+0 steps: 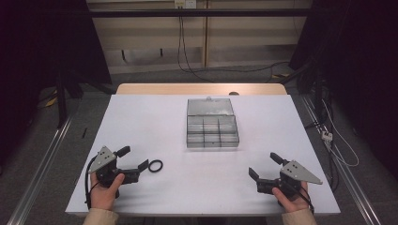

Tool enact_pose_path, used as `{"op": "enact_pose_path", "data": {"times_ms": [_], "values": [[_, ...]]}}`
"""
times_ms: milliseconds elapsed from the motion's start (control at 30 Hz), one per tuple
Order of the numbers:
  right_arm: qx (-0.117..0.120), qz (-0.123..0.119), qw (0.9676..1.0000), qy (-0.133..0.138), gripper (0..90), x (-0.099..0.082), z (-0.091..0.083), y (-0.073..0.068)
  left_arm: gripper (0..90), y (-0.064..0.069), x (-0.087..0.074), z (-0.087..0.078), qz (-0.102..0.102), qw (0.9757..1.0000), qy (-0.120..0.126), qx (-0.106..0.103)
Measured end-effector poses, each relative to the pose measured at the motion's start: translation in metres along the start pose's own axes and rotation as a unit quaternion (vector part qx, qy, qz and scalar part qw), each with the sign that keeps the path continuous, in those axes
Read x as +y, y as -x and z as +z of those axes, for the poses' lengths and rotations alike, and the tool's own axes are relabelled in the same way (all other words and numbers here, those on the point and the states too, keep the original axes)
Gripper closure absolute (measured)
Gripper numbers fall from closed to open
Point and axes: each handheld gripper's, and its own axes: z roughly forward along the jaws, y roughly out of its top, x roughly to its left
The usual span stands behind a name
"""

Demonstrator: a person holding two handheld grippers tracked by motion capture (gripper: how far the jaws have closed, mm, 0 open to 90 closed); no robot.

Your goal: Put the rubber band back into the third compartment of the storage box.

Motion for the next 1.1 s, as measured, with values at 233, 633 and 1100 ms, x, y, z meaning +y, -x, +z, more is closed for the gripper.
{"op": "enact_pose_path", "data": {"times_ms": [233, 633, 1100], "values": [[0.000, 0.000, 1.0000, 0.001, 1.9, 0.001, 0.000, 0.000, 5.0, -0.003, 0.003, 0.002, -0.008, 0.9998, -0.018, 0.004], [0.000, -0.006, 1.0000, 0.000, 2.2, 0.003, 0.001, -0.001, 50.4, -0.006, 0.001, 0.026, 0.005, 0.9898, -0.142, 0.015], [0.001, -0.010, 0.9999, 0.000, 2.2, 0.004, 0.002, -0.002, 87.0, 0.004, -0.004, 0.046, 0.002, 0.9777, -0.210, 0.010]]}}
